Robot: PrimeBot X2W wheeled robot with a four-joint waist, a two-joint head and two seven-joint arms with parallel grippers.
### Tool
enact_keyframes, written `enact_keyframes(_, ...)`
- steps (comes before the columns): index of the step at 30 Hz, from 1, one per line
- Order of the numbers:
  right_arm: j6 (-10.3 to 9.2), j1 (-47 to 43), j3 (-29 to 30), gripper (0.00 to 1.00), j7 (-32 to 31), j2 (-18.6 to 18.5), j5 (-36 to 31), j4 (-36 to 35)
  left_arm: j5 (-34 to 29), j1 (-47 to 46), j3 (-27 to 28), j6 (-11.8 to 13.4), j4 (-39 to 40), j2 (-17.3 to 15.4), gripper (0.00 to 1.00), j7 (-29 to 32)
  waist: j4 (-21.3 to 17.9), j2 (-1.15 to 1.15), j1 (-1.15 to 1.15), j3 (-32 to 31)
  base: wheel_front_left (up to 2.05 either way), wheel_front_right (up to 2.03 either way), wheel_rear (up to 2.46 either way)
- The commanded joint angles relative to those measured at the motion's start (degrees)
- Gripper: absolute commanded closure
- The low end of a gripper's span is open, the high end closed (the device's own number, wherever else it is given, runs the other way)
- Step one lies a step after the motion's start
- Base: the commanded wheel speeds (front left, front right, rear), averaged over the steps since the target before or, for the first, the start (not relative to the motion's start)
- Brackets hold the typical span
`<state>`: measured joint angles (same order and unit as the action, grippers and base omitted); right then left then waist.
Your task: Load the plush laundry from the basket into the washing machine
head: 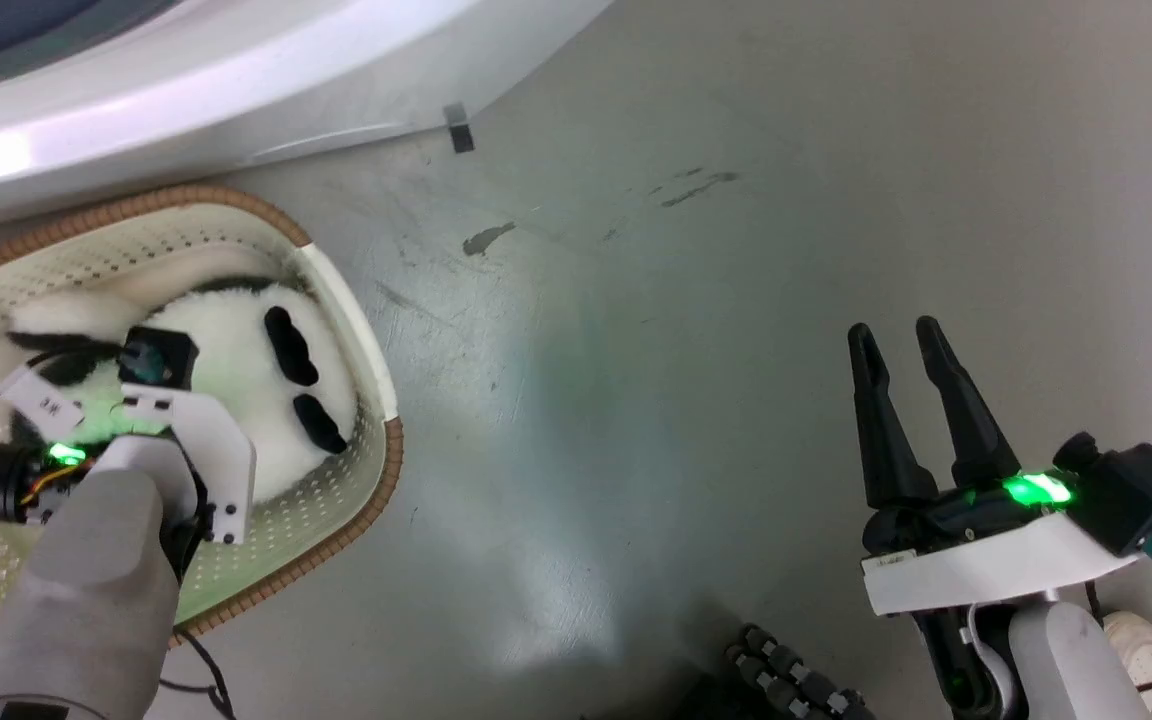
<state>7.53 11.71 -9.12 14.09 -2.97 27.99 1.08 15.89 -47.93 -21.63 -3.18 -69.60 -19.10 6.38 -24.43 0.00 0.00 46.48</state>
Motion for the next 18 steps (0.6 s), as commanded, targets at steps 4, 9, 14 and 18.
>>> enact_keyframes(4,-0.04,1.1,0.2,0.00,0.9,0.1,-0.5,1.2,2.0,0.5,-0.5,-0.2,-3.3,0.9,1.00,-3.7,0.3,0.00,0.00,-4.0,0.00,0.00,0.00)
enact_keyframes(9,-0.04,-1.1,1.7,0.00,0.9,0.1,-3.9,3.0,3.9,4.2,0.1,-1.0,-3.5,3.7,1.00,-6.8,2.5,0.00,0.00,-11.3,0.00,0.00,0.00)
enact_keyframes(14,-0.04,-4.2,3.0,0.00,0.9,0.1,-7.1,4.6,5.3,8.7,0.4,-1.9,-3.6,6.5,1.00,-11.6,4.7,0.00,0.00,-18.9,0.00,0.00,0.00)
enact_keyframes(18,-0.04,-6.8,3.4,0.00,0.9,0.1,-9.4,5.8,6.2,12.2,0.4,-2.4,-3.6,8.4,1.00,-16.2,6.5,0.00,0.00,-24.5,0.00,0.00,0.00)
